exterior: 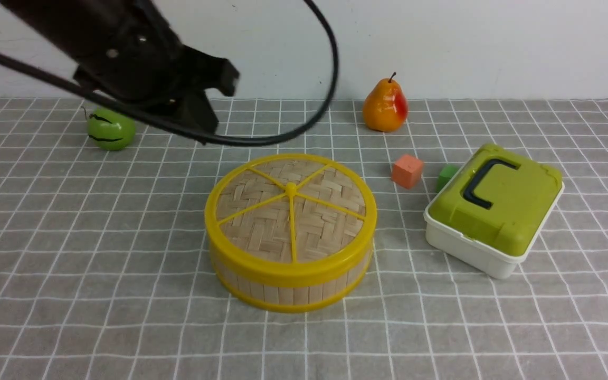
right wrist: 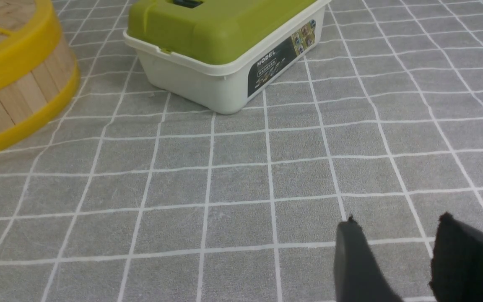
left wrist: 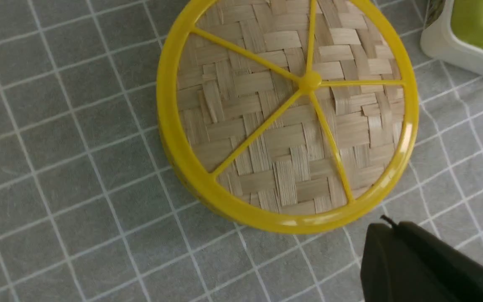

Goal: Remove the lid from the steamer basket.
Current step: Use the left arm to lift the lid of the steamer

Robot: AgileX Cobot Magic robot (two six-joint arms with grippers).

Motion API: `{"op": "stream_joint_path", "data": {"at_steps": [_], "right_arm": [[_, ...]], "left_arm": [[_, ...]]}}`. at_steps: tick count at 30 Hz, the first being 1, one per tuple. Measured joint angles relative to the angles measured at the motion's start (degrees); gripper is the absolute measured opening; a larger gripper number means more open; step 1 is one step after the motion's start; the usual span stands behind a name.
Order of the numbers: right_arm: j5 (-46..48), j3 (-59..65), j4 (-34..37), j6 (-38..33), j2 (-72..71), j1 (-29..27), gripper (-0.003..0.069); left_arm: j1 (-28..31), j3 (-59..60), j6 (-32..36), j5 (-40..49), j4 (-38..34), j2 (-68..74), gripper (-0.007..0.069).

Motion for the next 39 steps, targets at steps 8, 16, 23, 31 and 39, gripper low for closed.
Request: {"op": "stream_joint_path", "data": {"at_steps": [8,16,23,31,39], "right_arm": [[0.0,0.0,0.0,0.0,0.0,0.0,0.0241],[0.0,0.0,0.0,0.0,0.0,0.0,0.0241],[0.0,0.0,0.0,0.0,0.0,0.0,0.0241],[0.0,0.0,0.0,0.0,0.0,0.0,0.0241],[0.0,0.0,0.0,0.0,0.0,0.0,0.0241]], "left_arm": [[-10.7,-8.4,-4.6,-0.4,15.0,10.3,-0.0012],[-14.0,-8.6,-4.8,-4.8,20.0,18.0,0.0174],[-14.0,-8.6,-5.7,-10.6,24.9,21.9,0.0326],[-14.0,-8.6,-9.0,-12.1,27.5,24.2,0.0334],[-14.0,-8.6,-9.6,-8.5,27.5,25.8,0.0274]]}}
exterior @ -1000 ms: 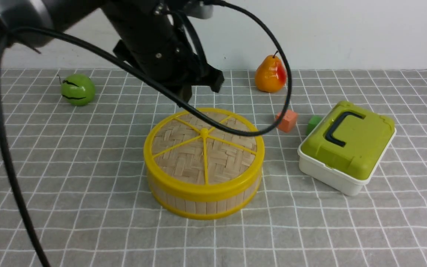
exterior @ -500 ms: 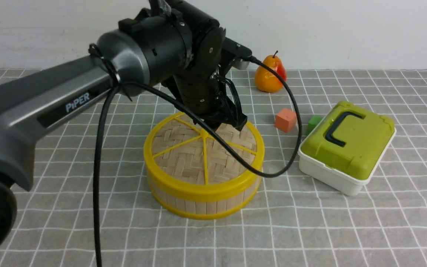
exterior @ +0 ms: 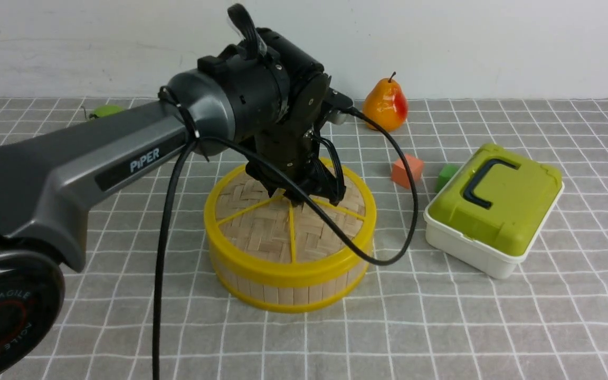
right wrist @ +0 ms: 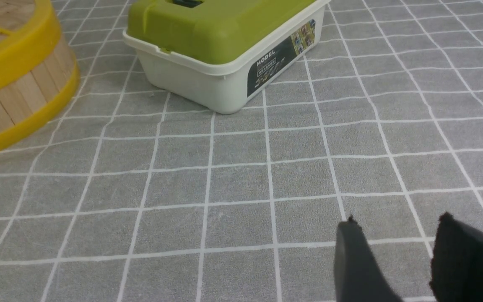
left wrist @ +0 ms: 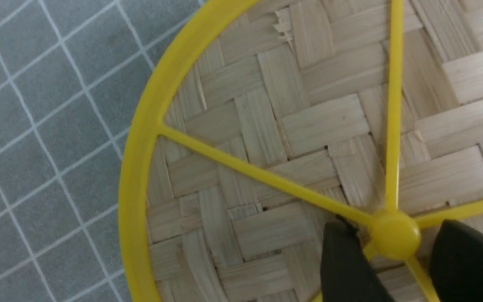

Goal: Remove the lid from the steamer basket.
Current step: Use the left arm to lift the lid of the steamer, then use the left arm to place the steamer lid on the table

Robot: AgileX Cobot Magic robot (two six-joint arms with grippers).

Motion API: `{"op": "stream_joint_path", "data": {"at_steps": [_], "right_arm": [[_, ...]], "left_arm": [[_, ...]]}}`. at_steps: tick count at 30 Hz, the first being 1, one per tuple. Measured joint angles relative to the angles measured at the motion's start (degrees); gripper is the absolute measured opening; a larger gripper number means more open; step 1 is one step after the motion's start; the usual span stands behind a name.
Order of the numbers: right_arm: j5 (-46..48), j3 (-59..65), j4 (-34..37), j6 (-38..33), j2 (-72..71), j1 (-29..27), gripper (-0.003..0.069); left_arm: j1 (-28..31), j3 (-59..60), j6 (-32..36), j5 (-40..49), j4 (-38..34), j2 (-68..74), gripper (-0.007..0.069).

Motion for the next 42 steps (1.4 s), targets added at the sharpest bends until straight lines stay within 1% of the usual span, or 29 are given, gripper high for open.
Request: {"op": "stream_joint_path", "data": {"at_steps": [1,2,4,8,12,19,23,31,36,37,38,41,42], "right_arm": [[0.0,0.0,0.0,0.0,0.0,0.0,0.0241],[0.0,0.0,0.0,0.0,0.0,0.0,0.0241],[0.0,0.0,0.0,0.0,0.0,0.0,0.0241],[0.0,0.0,0.0,0.0,0.0,0.0,0.0241],[0.0,0.0,0.0,0.0,0.0,0.0,0.0241],[0.0,0.0,0.0,0.0,0.0,0.0,0.0241],[0.0,0.0,0.0,0.0,0.0,0.0,0.0241],[0.0,0.0,0.0,0.0,0.0,0.0,0.0241],[0.0,0.0,0.0,0.0,0.0,0.0,0.0241],[0.0,0.0,0.0,0.0,0.0,0.0,0.0241],[0.0,0.0,0.0,0.0,0.0,0.0,0.0241],[0.0,0.0,0.0,0.0,0.0,0.0,0.0241],[0.0,0.0,0.0,0.0,0.0,0.0,0.0241]], "left_arm": [[-0.1,0.0,0.0,0.0,0.0,0.1,0.0239],[-0.1,0.0,0.0,0.0,-0.1,0.1,0.0233],[-0.1,-0.1,-0.2,-0.1,-0.1,0.1,0.0176],[-0.1,-0.2,-0.6,-0.1,0.0,0.1,0.0108],[-0.1,-0.2,-0.8,-0.1,0.2,0.1,0.0106],[-0.1,-0.2,-5.0,0.1,0.5,-0.4,0.0106],[-0.1,-0.2,-5.9,1.0,0.7,-2.0,0.0106],[-0.1,-0.2,-7.7,1.0,4.8,-8.2,0.0106],[-0.1,-0.2,-8.4,2.4,9.3,-11.9,0.0106],[0.3,-0.2,-8.6,4.1,11.5,-13.7,0.0106],[0.7,-0.2,-8.6,5.3,12.0,-14.8,0.0106],[3.2,-0.2,-8.4,7.8,12.2,-18.2,0.0106],[5.2,-0.2,-8.2,8.6,12.1,-19.7,0.0106]]}}
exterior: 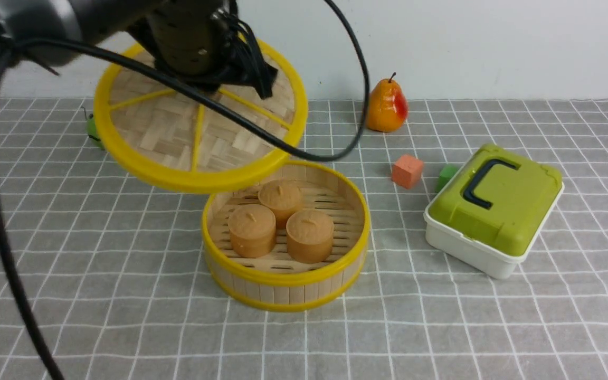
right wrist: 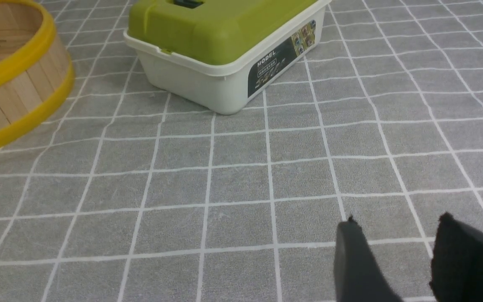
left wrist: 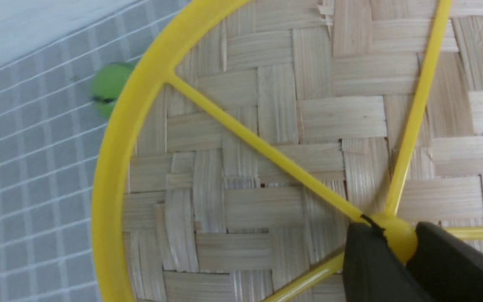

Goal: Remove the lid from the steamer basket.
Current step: Use the left arm to place the steamer lid on the table

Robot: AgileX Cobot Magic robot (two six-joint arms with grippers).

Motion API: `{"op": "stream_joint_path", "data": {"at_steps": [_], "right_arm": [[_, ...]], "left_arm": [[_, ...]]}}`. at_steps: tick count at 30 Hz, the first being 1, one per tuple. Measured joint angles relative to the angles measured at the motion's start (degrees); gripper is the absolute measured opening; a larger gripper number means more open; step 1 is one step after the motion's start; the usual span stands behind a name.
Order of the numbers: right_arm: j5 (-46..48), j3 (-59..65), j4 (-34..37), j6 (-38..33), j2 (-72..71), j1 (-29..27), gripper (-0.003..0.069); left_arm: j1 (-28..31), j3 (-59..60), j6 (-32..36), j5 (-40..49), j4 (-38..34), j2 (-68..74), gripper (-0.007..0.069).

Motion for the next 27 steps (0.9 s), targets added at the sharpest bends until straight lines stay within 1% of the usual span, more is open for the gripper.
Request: {"op": "stream_joint_path", "data": {"at_steps": [4,5,8,9,10,12,14,16,17,18,19,20,23,27], "right_arm": [[0.0,0.0,0.0,0.0,0.0,0.0,0.0241],[0.0,0.0,0.0,0.0,0.0,0.0,0.0241],[0.0,0.0,0.0,0.0,0.0,0.0,0.0241],[0.0,0.0,0.0,0.0,0.0,0.0,0.0241],[0.0,0.0,0.0,0.0,0.0,0.0,0.0241],[0.0,0.0,0.0,0.0,0.0,0.0,0.0241],[0.0,0.0,0.0,0.0,0.0,0.0,0.0241],[0.0,0.0,0.0,0.0,0.0,0.0,0.0241],[0.0,0.0,0.0,0.0,0.0,0.0,0.0241],[0.0,0.0,0.0,0.0,0.0,0.0,0.0241],[0.0,0.0,0.0,0.0,0.0,0.0,0.0241],[0.0,0.0,0.0,0.0,0.0,0.0,0.0241],[0.0,0.0,0.0,0.0,0.0,0.0,0.0241],[0.0,0.0,0.0,0.0,0.0,0.0,0.0241]], "left_arm": [[7.9,0.0,0.3,2.5,-1.1,-3.5,0.0106],[11.7,0.4,0.3,3.2,-1.9,-4.4,0.0106],[19.1,5.2,0.2,1.6,-4.1,-5.9,0.0106],[19.6,5.2,0.2,1.3,-4.3,-6.0,0.0106],[22.3,10.2,-0.3,-2.4,-6.4,-6.3,0.0106],[25.2,18.4,-1.4,-9.5,-9.2,-6.2,0.0106],[26.5,27.1,-2.0,-17.1,-11.2,-5.2,0.0106],[26.7,33.6,-2.3,-23.5,-12.1,-3.7,0.0106],[26.7,34.7,-2.3,-24.7,-12.2,-3.5,0.0106],[26.7,37.9,-2.4,-28.7,-12.9,-2.1,0.0106],[26.7,38.2,-2.5,-29.2,-13.1,-1.9,0.0106],[26.7,40.0,-3.3,-32.6,-13.8,-0.3,0.0106],[26.7,40.4,-5.5,-36.9,-14.4,1.9,0.0106],[26.7,40.5,-7.0,-39.4,-14.5,2.8,0.0106]]}}
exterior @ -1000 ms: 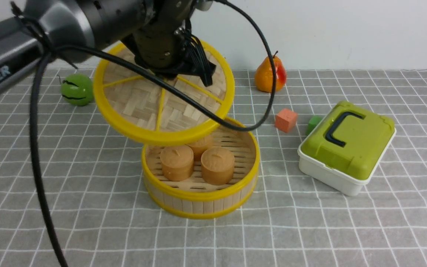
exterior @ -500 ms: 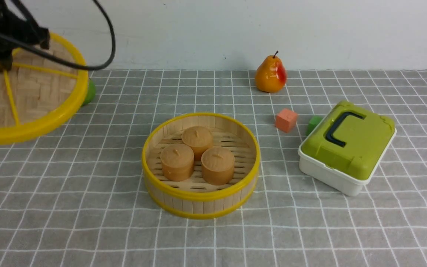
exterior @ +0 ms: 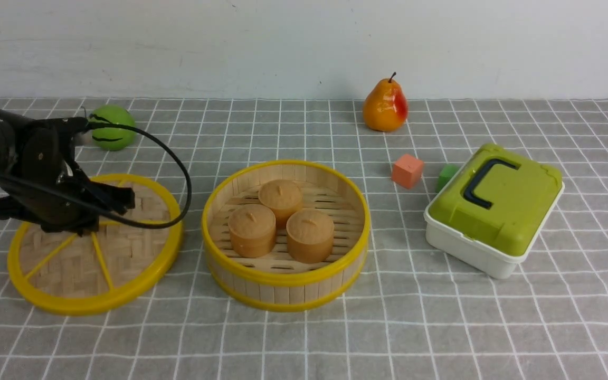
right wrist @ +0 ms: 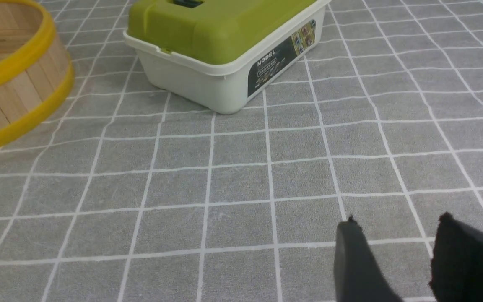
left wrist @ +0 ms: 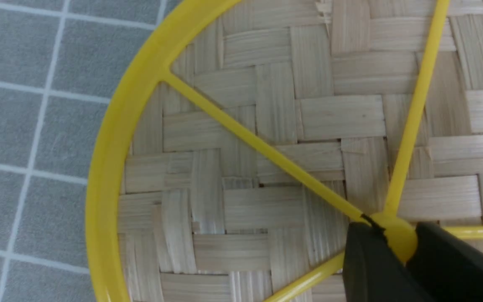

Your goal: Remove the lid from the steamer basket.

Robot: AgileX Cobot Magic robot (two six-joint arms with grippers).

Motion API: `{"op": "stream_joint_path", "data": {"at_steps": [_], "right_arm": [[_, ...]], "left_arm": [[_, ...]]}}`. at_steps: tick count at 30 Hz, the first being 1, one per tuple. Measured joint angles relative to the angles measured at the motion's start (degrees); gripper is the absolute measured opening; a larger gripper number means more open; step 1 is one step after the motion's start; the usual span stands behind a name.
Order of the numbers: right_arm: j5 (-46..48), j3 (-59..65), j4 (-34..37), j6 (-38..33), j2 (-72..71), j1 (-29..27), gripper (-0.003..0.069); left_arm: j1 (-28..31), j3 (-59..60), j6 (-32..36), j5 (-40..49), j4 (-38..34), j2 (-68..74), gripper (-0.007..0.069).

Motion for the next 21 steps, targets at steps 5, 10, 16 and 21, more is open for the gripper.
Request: {"op": "stream_joint_path", "data": {"at_steps": [5,10,16,21], "right_arm": [[0.0,0.0,0.0,0.0,0.0,0.0,0.0241],[0.0,0.0,0.0,0.0,0.0,0.0,0.0241],[0.0,0.0,0.0,0.0,0.0,0.0,0.0241],[0.0,0.0,0.0,0.0,0.0,0.0,0.0241]], "left_arm": [[0.0,0.0,-0.2,0.1,-1.4,-0.9,0.0159],[0.0,0.0,0.8,0.4,-2.0,-8.0,0.0267],[0.0,0.0,5.4,2.5,-4.3,-30.2,0.0267],[0.0,1.8,7.4,1.1,-6.1,-49.6,0.0181]]}}
